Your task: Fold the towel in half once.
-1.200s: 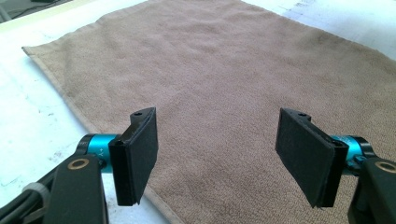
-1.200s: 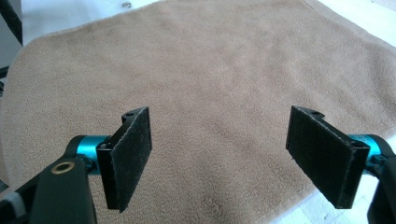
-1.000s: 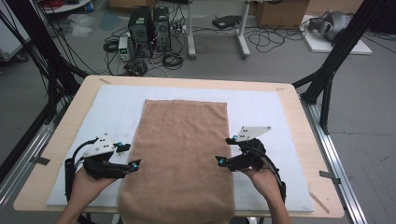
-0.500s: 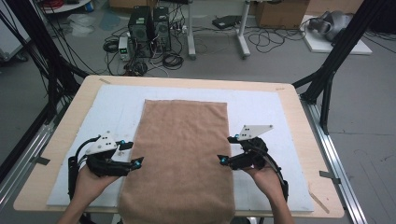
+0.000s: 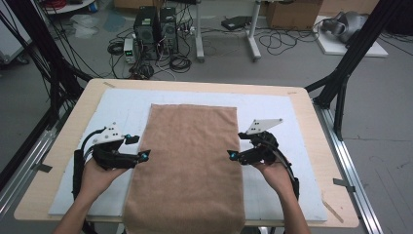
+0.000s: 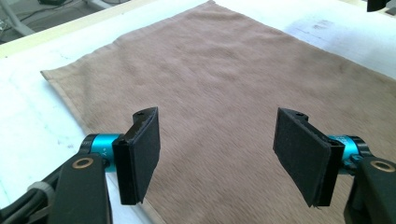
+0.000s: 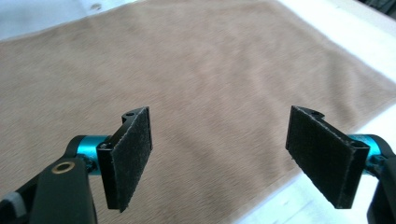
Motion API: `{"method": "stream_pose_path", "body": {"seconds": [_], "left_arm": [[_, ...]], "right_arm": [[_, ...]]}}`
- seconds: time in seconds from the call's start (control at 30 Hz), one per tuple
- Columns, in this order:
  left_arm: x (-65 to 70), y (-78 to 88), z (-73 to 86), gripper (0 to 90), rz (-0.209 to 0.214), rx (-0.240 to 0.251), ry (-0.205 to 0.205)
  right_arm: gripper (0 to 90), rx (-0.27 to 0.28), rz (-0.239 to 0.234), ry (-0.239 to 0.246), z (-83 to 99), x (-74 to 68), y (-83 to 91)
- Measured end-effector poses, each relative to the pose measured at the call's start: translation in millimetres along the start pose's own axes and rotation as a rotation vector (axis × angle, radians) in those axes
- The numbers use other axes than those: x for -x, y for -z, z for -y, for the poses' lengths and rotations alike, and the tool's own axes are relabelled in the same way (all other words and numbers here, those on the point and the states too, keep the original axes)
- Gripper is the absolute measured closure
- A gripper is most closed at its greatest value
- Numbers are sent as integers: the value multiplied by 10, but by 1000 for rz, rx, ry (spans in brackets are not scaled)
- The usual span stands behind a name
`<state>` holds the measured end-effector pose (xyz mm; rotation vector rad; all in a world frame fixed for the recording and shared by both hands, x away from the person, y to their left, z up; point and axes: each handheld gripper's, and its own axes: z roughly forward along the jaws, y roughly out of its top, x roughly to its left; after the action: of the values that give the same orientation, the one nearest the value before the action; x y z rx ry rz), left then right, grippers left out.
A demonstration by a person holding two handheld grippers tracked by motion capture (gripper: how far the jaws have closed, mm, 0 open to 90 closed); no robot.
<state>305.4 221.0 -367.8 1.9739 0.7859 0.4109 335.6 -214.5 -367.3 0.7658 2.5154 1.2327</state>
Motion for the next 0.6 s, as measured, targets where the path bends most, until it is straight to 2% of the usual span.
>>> {"method": "stream_pose_path", "body": {"seconds": [0.2,0.3,0.43,0.53,0.6], "left_arm": [[-183,-149,-175,352,-57,-24,-7],[-314,-276,-164,360,-84,-37,9],[-451,-456,-91,361,-63,-88,62],[-479,-588,-49,374,-84,-128,34],[-495,-657,-31,399,-106,-123,15]], "right_arm": [[236,-10,42,6,-164,165,-38],[246,-6,71,3,-233,247,-97],[256,-26,71,-34,-218,376,-249],[279,-79,94,-57,-162,472,-389],[299,-95,114,-52,-113,502,-465]]}}
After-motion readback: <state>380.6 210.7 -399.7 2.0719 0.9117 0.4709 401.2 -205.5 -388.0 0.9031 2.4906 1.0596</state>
